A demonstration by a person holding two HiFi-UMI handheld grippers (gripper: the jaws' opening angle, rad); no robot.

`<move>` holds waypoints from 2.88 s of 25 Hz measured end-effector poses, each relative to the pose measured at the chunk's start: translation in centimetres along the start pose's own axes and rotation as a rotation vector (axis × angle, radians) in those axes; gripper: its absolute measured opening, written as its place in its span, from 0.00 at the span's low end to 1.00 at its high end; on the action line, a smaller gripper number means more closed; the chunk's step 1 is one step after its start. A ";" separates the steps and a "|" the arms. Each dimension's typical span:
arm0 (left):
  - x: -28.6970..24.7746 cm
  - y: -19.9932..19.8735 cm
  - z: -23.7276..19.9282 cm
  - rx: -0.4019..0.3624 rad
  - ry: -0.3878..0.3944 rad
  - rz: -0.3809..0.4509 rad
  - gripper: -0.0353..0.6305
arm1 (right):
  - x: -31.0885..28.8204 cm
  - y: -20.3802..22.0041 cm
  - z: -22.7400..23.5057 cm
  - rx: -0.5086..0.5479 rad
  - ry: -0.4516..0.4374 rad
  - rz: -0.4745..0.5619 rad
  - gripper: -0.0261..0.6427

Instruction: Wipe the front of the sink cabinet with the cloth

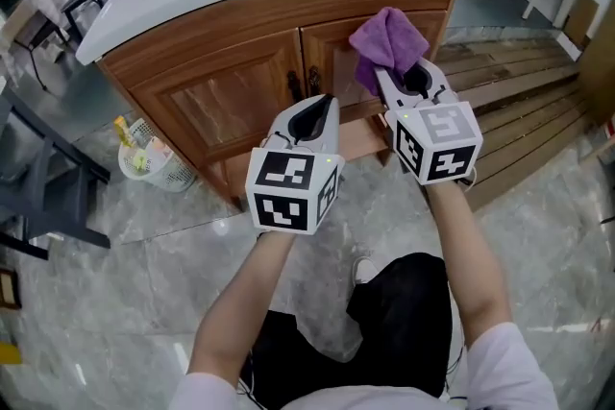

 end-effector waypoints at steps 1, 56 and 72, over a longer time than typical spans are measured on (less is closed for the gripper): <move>0.6 -0.1 -0.3 0.001 -0.017 0.005 0.06 | 0.1 -0.3 -1.1 0.000 -0.027 0.008 0.15; 16.9 4.5 -7.5 0.044 -0.453 -0.051 0.06 | -2.1 3.5 -25.8 0.063 -0.509 0.007 0.15; 9.2 3.6 -5.1 0.038 -0.282 -0.049 0.06 | -1.8 3.6 -17.1 0.044 -0.367 -0.013 0.15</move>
Point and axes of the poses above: the fingertips, and each gripper's own axes: x backward along the fingers, z to its right, y out of its underside, the point moved 6 cm from there along x, backward along the fingers, and after that the axes turned 13 degrees about y, right-handed, at the moved point
